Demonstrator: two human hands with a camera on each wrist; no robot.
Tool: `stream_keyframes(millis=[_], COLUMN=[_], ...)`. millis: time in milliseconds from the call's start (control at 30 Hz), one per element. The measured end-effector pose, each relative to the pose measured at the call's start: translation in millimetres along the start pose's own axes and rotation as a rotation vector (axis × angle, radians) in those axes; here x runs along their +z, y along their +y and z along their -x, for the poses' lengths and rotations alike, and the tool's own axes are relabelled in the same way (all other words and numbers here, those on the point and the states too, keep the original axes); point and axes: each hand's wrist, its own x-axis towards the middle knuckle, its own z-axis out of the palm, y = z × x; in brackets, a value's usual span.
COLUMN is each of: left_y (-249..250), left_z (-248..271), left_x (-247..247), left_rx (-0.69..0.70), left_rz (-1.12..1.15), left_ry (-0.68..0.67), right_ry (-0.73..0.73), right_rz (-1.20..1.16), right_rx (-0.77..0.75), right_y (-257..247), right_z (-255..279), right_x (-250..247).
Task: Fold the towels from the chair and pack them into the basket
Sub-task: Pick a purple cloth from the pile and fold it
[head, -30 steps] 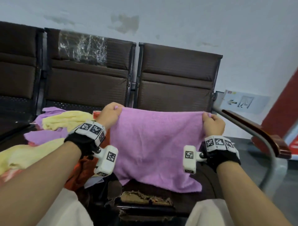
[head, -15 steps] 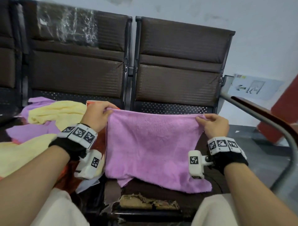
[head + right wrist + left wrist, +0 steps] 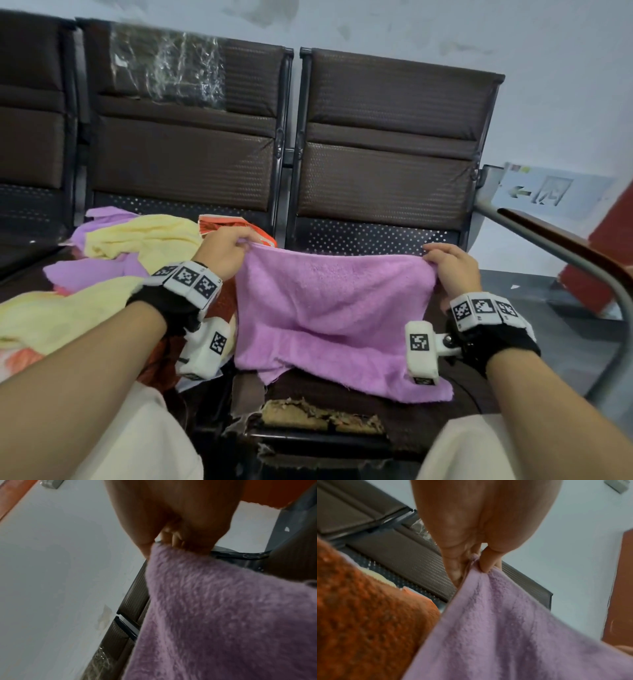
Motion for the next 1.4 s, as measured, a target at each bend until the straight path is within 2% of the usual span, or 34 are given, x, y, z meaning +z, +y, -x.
stream_keyframes(millis=[100,167,233,300,367,467,533,567,700,800,900,1000,1400], left_y=[16.5,29.5,36.0,37.0,33.1,30.7,32.3,33.5,36.2,37.4,42.1,48.2,61.1], left_z=[3.7,6.6,8.4,12.1,15.5,18.8,19.5,19.7,20.3,23.3,27.0,30.0,42.6], left_x=[3.9,4.4,4.7,6.7,11.7,16.1,16.2,16.1,18.3,23.4,25.8,24.5,19.7], left_rx=[-0.054,-0.067,-0.065,-0.041,0.014,0.095,0.139,0.154,0.127,-0.017,-0.175,-0.220,-0.221], left_rz=[0.261,0.371,0.367,0.254,0.096,0.008,0.040,0.062,0.192,0.377,0.594,0.711,0.687], left_ry=[-0.024,-0.006,0.000,-0.048,-0.102,-0.110,-0.115,-0.124,-0.109,-0.126,-0.180,-0.225,-0.381], right_ry=[-0.243,-0.475,-0.701,-0.797,-0.742,-0.664,-0.618,-0.599,-0.606,-0.712,-0.750,-0.733,-0.604], right_rz=[-0.158,-0.247,-0.285,-0.175,0.115,0.550,0.566,0.507,0.174,0.213,0.186,0.299,0.465], right_rx=[0.035,0.060,0.054,0.001,-0.143,-0.505,-0.700,-0.739,-0.522,-0.584,-0.501,-0.496,-0.554], right_y=[-11.6,-20.1,-26.1,-26.6,-22.6,-25.2,-31.5,-33.1,-31.0,-27.9,-28.1,-22.3,-18.8], right_z=[16.7,25.7,34.0,42.5,48.3,53.7,56.7,57.8,65.9,74.2,75.2,75.2,77.9], right_x=[-1.4,-4.1,-6.6,-6.0,-2.0,5.3,13.8,19.8,48.3,62.6,74.3,80.9,85.0])
